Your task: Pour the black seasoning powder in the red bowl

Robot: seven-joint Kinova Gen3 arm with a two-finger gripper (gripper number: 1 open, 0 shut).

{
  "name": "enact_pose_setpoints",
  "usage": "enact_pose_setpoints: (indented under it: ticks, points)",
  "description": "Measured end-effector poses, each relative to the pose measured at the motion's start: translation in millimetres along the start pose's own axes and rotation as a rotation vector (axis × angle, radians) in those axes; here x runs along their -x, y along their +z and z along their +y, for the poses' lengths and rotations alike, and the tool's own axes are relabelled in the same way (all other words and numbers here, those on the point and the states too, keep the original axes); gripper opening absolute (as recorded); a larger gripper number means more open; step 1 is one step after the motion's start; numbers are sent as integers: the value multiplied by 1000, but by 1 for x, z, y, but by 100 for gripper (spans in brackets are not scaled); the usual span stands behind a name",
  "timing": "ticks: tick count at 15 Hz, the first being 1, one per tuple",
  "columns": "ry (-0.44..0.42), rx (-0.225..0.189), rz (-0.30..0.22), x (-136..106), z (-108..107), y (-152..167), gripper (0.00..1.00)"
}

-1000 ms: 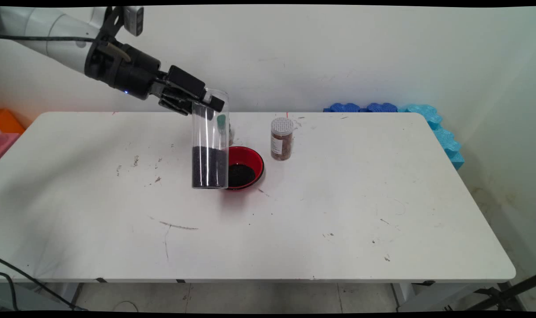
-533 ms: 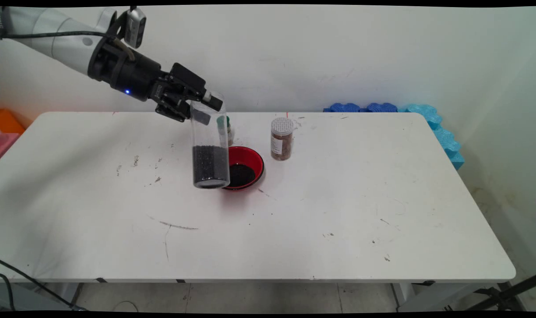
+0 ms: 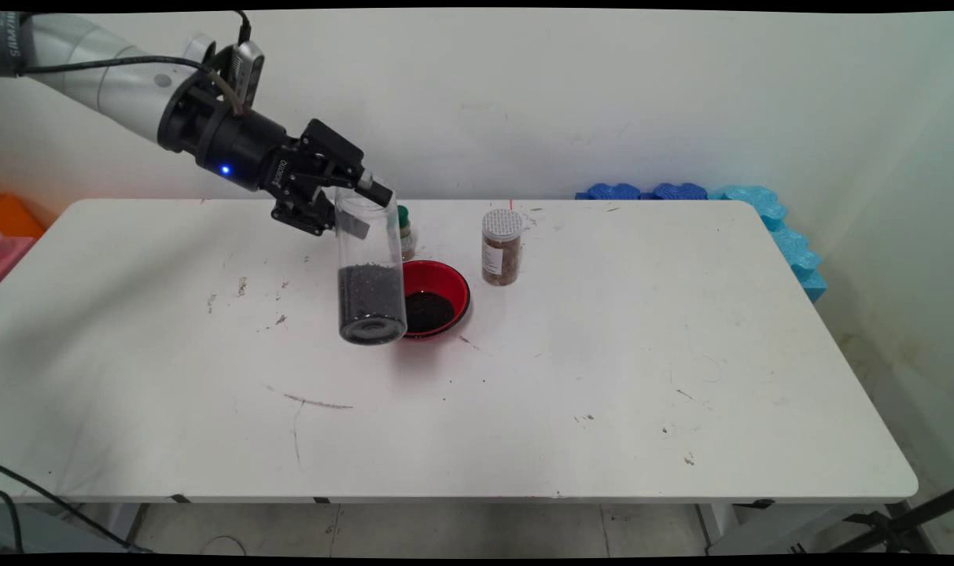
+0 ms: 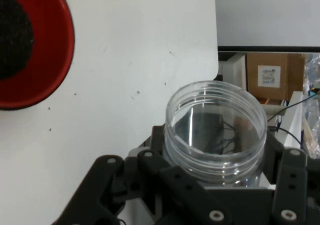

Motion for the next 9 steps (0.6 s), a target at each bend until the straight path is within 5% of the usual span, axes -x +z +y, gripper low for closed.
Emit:
enact_pose_setpoints:
  ticks: [9]
  points:
    - [-159,12,3,-11,-14,-1,0]
